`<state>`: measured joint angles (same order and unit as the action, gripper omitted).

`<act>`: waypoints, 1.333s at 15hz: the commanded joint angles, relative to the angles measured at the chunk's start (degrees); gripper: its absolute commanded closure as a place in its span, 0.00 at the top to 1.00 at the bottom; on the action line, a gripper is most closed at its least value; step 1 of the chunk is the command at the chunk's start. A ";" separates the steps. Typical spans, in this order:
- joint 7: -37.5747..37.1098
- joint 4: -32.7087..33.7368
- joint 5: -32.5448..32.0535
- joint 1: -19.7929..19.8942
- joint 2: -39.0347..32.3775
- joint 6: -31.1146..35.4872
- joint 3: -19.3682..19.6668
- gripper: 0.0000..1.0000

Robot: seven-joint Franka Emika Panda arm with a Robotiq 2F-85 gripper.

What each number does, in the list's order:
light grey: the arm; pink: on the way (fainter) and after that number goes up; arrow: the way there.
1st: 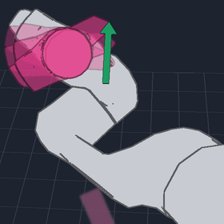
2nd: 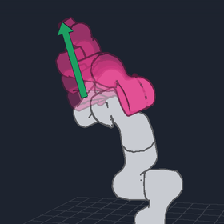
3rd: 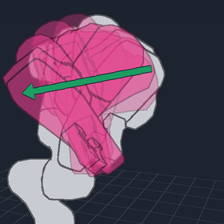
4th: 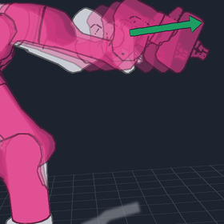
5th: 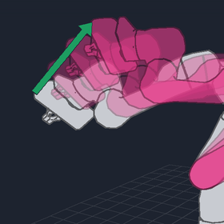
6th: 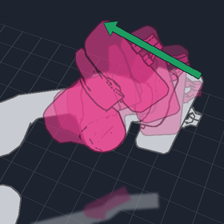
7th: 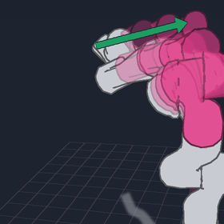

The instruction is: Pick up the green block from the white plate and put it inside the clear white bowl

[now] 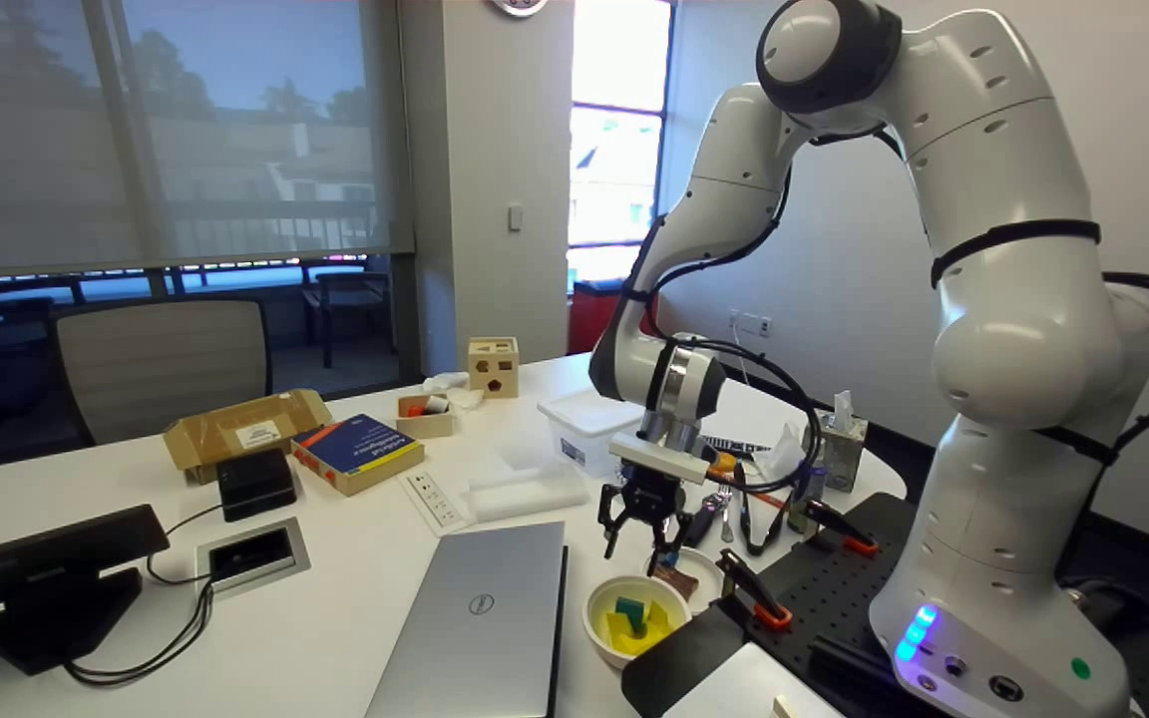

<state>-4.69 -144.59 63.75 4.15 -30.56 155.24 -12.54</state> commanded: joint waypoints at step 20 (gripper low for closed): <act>-22.29 -15.73 -28.41 -8.08 26.66 8.06 14.00 1.00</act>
